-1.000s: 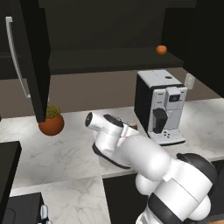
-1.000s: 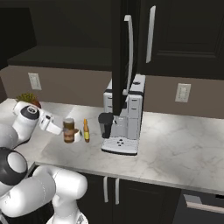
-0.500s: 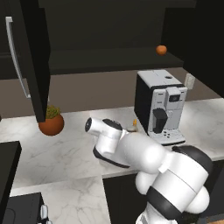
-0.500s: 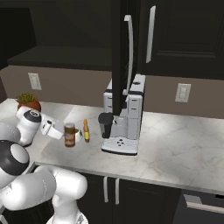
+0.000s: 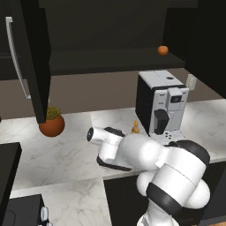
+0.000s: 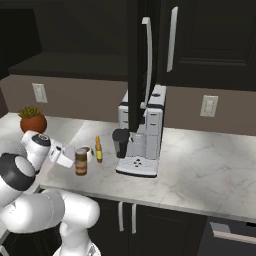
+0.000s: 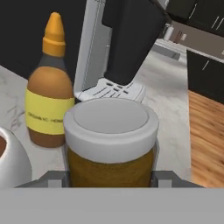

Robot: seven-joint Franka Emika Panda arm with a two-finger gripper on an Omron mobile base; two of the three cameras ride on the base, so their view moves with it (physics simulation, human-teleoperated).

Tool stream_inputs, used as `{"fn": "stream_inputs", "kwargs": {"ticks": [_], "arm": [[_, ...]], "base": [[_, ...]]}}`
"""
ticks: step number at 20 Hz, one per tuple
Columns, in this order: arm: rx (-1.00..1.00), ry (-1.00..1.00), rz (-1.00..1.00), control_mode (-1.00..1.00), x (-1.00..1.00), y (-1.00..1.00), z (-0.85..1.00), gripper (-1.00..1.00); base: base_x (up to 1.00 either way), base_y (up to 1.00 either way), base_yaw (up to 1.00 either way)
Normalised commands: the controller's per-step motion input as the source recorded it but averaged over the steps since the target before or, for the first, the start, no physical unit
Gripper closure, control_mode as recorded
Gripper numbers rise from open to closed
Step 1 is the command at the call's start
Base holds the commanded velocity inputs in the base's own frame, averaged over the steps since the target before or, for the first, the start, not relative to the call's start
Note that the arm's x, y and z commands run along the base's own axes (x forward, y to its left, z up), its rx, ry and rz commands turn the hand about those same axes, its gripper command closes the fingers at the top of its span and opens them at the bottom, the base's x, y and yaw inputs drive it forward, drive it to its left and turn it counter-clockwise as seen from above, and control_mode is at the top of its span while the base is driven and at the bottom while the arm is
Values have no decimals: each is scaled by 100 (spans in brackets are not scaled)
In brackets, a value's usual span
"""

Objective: Pick the cinnamon and honey bottle from the cabinet and place them next to the mug.

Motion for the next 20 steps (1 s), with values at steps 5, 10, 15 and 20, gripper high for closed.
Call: {"fn": "stream_inputs", "kwargs": {"ticks": [5,10,15,20], "arm": [[0,0,0,-100,0,0,-16,100],[0,-1,0,-100,13,0,-4,100],[0,-2,-1,-100,14,0,-5,100],[0,-10,-2,-100,20,0,-5,100]], "base": [[0,0,0],[0,0,0],[0,0,0],[0,0,0]]}}
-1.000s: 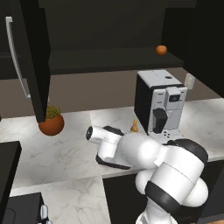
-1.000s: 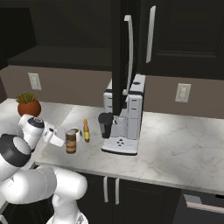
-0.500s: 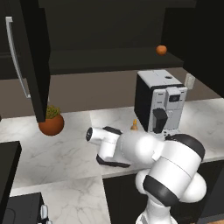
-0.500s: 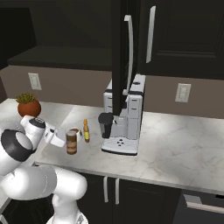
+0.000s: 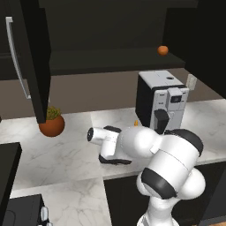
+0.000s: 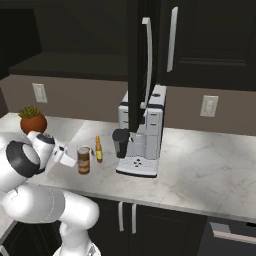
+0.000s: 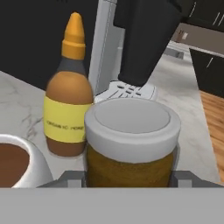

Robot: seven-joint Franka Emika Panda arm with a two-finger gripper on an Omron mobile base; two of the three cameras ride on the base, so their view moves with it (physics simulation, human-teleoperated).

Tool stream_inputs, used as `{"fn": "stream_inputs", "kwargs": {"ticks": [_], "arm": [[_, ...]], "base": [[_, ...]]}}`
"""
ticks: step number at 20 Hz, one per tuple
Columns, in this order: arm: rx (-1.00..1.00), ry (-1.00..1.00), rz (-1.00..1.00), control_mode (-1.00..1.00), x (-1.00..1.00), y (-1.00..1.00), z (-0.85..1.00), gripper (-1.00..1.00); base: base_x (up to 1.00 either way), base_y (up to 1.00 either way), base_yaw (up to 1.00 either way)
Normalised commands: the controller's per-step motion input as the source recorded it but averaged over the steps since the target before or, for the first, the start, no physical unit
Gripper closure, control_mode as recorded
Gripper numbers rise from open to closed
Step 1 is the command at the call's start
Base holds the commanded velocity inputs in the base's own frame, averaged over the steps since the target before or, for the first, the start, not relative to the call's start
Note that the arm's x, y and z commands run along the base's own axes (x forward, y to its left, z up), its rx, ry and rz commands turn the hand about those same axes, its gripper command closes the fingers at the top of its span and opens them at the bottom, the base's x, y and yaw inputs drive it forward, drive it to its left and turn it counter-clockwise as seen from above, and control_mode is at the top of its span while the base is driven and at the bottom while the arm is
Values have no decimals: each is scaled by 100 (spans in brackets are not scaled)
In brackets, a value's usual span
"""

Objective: Pick the cinnamon and honey bottle from the cabinet and place them next to the mug.

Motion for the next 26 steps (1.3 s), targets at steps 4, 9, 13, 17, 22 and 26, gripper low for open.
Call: {"fn": "stream_inputs", "kwargs": {"ticks": [4,9,13,17,22,26], "arm": [[0,-10,-1,-100,21,0,-2,100],[0,-8,0,-100,8,3,-1,100],[0,-3,0,-100,1,5,-4,100],[0,0,0,-100,0,2,-14,100],[0,0,0,-100,0,0,-21,100],[0,0,0,-100,0,0,-28,100]], "base": [[0,0,0],[0,0,0],[0,0,0],[0,0,0],[0,0,0],[0,0,0]]}}
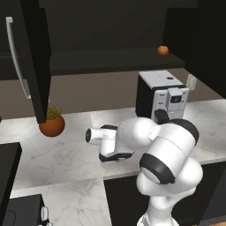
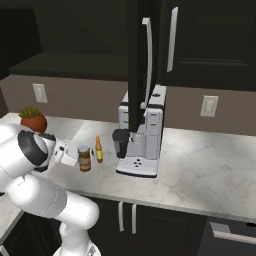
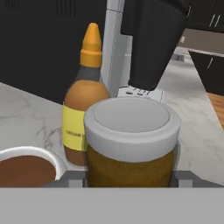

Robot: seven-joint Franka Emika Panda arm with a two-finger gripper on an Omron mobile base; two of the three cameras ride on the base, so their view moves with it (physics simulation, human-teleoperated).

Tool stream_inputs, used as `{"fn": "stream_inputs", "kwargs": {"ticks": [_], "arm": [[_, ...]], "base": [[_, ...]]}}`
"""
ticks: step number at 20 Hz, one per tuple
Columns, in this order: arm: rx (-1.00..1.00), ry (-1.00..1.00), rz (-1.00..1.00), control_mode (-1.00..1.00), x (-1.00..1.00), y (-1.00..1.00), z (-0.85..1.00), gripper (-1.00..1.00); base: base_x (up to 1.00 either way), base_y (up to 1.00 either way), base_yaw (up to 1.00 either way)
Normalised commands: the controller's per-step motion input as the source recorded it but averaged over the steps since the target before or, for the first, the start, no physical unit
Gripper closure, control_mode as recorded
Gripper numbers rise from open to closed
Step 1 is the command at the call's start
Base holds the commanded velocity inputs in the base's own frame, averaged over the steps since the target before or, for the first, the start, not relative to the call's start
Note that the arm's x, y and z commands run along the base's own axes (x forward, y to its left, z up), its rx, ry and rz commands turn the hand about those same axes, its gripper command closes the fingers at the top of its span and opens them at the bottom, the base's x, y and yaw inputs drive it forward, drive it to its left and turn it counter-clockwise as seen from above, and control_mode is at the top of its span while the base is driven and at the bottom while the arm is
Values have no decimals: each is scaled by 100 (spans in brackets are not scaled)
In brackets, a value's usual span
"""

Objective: Pick the cinnamon and honey bottle from the cabinet and place them next to the mug.

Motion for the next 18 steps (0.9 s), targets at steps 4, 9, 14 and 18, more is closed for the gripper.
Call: {"fn": "stream_inputs", "kwargs": {"ticks": [4,9,14,18], "arm": [[0,0,0,-100,-2,0,-34,100],[0,0,0,-100,-2,0,-27,100],[0,-5,0,-100,-18,0,0,100],[0,-1,0,-100,-10,0,0,100]], "base": [[0,0,0],[0,0,0],[0,0,0],[0,0,0]]}}
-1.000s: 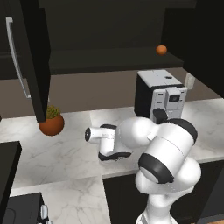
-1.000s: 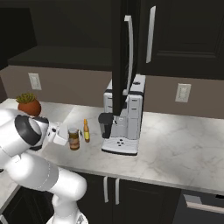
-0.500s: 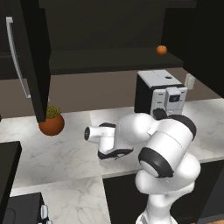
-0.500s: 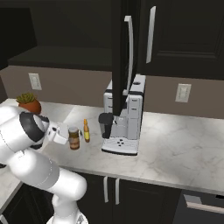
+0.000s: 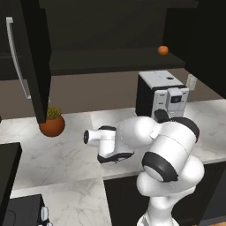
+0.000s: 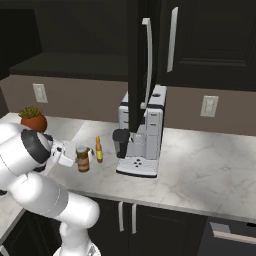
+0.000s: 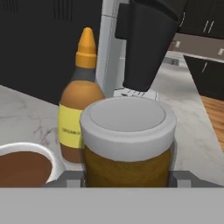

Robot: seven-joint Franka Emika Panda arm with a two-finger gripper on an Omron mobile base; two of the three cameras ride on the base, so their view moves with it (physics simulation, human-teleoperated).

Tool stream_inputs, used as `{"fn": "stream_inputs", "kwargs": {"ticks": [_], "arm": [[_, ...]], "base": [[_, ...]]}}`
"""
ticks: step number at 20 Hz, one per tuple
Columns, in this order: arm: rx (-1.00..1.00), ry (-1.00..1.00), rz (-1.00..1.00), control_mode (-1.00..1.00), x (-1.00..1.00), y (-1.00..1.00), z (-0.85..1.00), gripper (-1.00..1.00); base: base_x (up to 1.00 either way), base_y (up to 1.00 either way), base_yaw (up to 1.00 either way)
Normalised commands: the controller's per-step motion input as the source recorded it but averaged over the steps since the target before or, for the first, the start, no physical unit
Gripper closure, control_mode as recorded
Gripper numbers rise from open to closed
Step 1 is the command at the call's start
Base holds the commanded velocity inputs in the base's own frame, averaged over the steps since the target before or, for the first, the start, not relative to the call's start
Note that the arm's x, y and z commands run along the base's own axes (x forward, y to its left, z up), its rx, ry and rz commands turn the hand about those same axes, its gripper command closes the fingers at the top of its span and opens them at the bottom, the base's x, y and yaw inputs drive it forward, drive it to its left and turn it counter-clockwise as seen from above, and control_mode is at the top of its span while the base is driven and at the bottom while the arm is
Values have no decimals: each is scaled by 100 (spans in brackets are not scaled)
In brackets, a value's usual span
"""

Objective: Pick the cinnamon and honey bottle from the cabinet and place them next to the mug.

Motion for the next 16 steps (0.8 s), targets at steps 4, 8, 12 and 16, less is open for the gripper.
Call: {"fn": "stream_inputs", "kwargs": {"ticks": [4,8,12,16], "arm": [[0,-1,0,-100,0,0,0,100],[0,-1,0,-100,0,0,0,100],[0,0,0,-100,0,0,0,-100],[0,0,0,-100,0,0,0,-100]], "base": [[0,0,0],[0,0,0],[0,0,0],[0,0,0]]}}
